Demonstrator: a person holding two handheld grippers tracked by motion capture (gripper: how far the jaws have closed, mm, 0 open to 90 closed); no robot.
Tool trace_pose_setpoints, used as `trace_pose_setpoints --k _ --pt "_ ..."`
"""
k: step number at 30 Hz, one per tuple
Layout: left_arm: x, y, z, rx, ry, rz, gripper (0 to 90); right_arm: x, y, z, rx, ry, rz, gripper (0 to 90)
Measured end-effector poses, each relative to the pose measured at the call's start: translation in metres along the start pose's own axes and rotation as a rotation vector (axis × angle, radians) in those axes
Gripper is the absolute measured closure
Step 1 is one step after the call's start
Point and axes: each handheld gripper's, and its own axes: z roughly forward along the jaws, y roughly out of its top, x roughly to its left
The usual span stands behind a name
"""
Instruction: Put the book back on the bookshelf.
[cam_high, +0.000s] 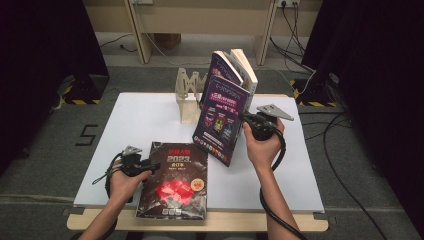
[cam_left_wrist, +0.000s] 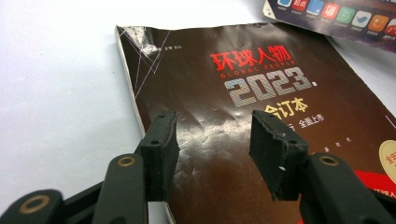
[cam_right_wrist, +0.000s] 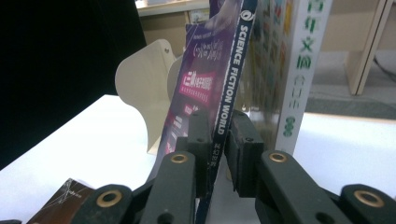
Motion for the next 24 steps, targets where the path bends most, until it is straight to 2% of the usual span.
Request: trace_pose_setpoints --k 6,13,16,21,24 --pt "0.000 0.000 0.000 -0.001 -0.001 0.003 50.9 -0.007 -0.006 0.001 0.020 -0.005 0.039 79.9" --pt "-0.001 0.000 0.001 0.000 -0.005 0.000 50.9 -0.013 -0.004 0.004 0.041 0.023 0.079 77.2" --pt "-0.002 0.000 0.001 0.001 -0.008 -0.001 50.9 -0.014 -0.004 0.009 0.054 0.038 0.096 77.0" --pt "-0.001 0.001 0.000 -0.003 -0.007 0.000 50.9 -0.018 -0.003 0.019 0.064 0.061 0.152 75.0" --pt "0.000 0.001 0.000 -0.004 -0.007 -0.001 50.9 -0.020 -0.002 0.024 0.079 0.061 0.169 74.1"
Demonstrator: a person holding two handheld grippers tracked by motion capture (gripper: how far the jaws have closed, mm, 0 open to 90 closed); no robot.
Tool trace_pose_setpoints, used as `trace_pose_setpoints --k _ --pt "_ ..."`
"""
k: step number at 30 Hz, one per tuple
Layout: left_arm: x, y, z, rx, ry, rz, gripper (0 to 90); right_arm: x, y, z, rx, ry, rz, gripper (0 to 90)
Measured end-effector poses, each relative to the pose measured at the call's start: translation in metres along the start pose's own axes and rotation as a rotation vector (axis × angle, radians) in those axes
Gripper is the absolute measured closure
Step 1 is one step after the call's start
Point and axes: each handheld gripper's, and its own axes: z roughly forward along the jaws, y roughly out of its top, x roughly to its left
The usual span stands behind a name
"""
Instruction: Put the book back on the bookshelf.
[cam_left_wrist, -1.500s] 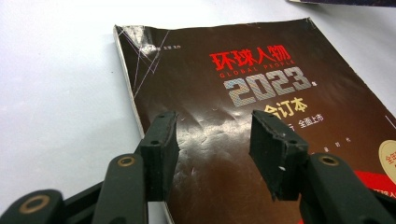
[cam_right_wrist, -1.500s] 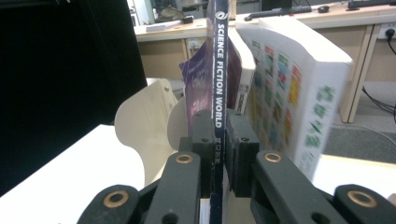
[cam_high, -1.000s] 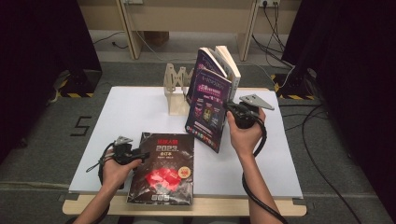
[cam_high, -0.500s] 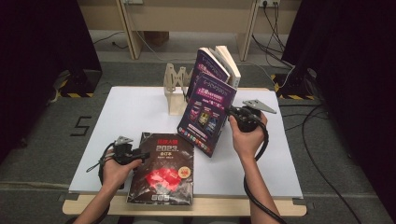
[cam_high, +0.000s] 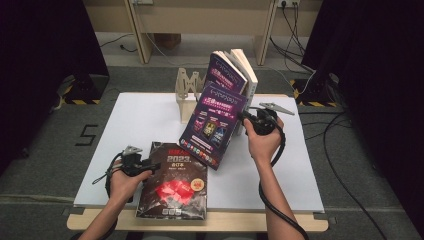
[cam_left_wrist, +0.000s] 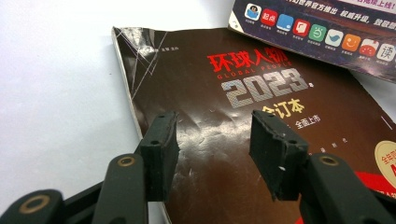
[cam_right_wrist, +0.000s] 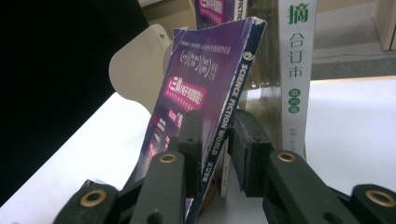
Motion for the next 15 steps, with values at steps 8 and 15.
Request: trace_pose_setpoints --k 8,15 --pt "-0.001 0.000 0.000 0.005 -0.001 0.006 51.0 -0.004 0.005 0.010 0.019 -0.008 0.028 69.6" --pt "-0.001 0.000 0.001 0.006 -0.002 0.004 50.9 -0.007 0.008 0.019 0.032 -0.007 0.049 66.9"
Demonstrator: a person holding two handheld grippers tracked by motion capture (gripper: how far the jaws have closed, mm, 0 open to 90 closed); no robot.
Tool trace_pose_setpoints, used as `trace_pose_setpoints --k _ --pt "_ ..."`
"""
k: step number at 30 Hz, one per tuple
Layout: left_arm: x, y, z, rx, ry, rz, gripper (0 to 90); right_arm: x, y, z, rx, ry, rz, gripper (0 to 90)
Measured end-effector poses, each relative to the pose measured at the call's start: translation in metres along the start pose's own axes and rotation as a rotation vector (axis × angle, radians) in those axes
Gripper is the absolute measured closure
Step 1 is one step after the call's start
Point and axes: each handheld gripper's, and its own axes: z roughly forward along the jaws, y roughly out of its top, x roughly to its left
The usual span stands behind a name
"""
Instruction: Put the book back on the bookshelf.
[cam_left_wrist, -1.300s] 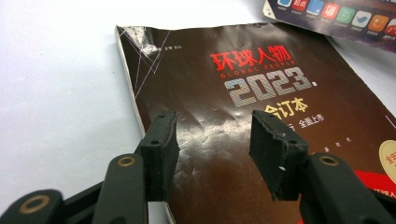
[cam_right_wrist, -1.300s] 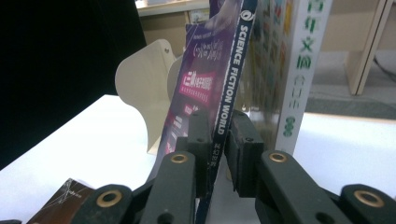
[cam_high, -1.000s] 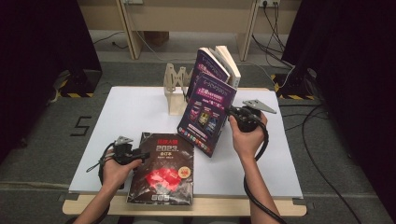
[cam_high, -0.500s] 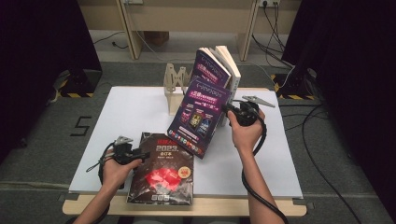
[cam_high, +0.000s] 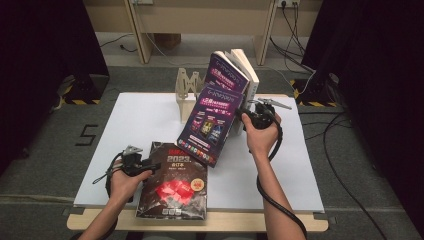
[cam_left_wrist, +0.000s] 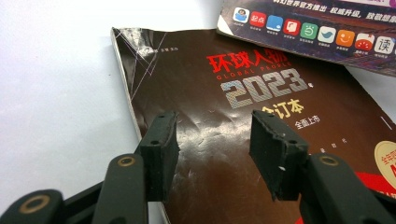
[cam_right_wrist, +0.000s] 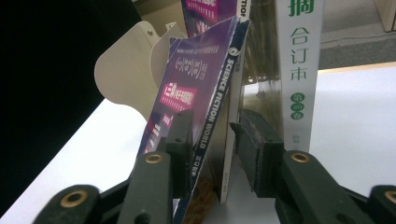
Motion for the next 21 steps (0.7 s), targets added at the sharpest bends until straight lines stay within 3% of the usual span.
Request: trace_pose_setpoints --k 13,21 --pt "0.001 0.000 0.000 -0.005 0.001 -0.003 51.0 0.009 0.010 0.024 0.039 -0.002 0.033 65.4" --pt "-0.001 0.003 -0.001 -0.025 -0.019 -0.004 51.2 0.017 0.010 0.023 0.035 0.024 0.023 65.4"
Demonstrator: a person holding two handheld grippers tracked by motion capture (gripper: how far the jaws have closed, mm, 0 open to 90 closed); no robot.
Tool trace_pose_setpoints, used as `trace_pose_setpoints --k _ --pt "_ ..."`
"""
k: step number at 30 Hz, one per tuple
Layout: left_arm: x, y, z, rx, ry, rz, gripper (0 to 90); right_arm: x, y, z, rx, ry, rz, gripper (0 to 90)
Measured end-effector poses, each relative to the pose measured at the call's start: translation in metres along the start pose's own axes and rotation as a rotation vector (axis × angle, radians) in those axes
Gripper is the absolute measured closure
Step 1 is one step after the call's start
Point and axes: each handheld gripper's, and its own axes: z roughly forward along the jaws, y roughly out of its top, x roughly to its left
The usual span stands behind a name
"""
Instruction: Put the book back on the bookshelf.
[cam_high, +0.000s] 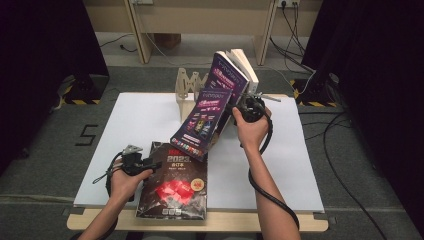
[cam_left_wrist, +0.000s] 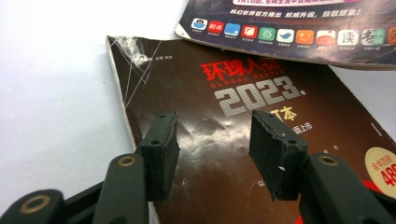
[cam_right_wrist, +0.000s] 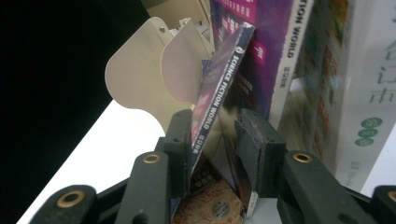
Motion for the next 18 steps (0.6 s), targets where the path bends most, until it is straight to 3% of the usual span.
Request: trace_pose_setpoints --k 18 --pt "-0.007 0.003 0.004 -0.001 -0.012 0.015 51.0 0.006 0.005 0.010 0.033 -0.006 0.028 66.8"
